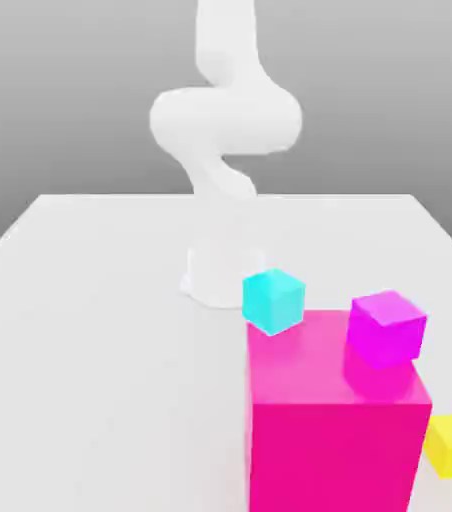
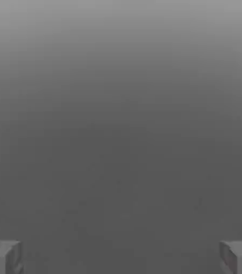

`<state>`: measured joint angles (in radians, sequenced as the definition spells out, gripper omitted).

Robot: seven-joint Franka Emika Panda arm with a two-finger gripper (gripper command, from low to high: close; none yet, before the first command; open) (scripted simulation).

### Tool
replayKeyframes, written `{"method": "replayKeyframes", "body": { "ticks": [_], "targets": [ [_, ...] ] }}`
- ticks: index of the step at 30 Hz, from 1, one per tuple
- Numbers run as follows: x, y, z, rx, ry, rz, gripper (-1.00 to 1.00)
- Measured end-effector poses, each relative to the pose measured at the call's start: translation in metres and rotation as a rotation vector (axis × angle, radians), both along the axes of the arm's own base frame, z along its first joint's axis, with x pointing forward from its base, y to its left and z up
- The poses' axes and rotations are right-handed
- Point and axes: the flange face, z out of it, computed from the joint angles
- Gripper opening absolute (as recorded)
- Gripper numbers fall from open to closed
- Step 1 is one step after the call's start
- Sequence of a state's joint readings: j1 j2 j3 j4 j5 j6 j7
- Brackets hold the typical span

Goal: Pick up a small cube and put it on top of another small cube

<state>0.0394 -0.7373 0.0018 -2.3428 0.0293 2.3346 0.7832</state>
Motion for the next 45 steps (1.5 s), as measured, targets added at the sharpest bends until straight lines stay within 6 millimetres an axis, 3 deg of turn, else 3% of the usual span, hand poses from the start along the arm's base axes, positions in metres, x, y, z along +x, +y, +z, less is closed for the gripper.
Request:
{"method": "replayKeyframes", "body": {
  "ticks": [5,10,15,20,23,26,28,30,43,44,45],
  "targets": [
    [0.035,0.059,-0.09,0.021,0.162,0.129,0.0],
    [0.04,0.126,-0.181,0.007,0.323,0.249,0.0],
    [0.017,0.186,-0.272,-0.043,0.479,0.356,0.0],
    [-0.031,0.229,-0.361,-0.131,0.624,0.45,0.0],
    [-0.072,0.227,-0.425,-0.218,0.706,0.495,0.0],
    [-0.09,0.191,-0.456,-0.247,0.718,0.495,0.0],
    [-0.104,0.169,-0.467,-0.247,0.712,0.493,0.0],
    [-0.118,0.162,-0.473,-0.241,0.701,0.5,0.0],
    [-0.122,0.16,-0.535,-0.236,0.697,0.503,0.0],
    [-0.123,0.16,-0.538,-0.238,0.697,0.502,-1.0],
    [-0.123,0.16,-0.538,-0.238,0.697,0.502,-1.0]
  ]
}}
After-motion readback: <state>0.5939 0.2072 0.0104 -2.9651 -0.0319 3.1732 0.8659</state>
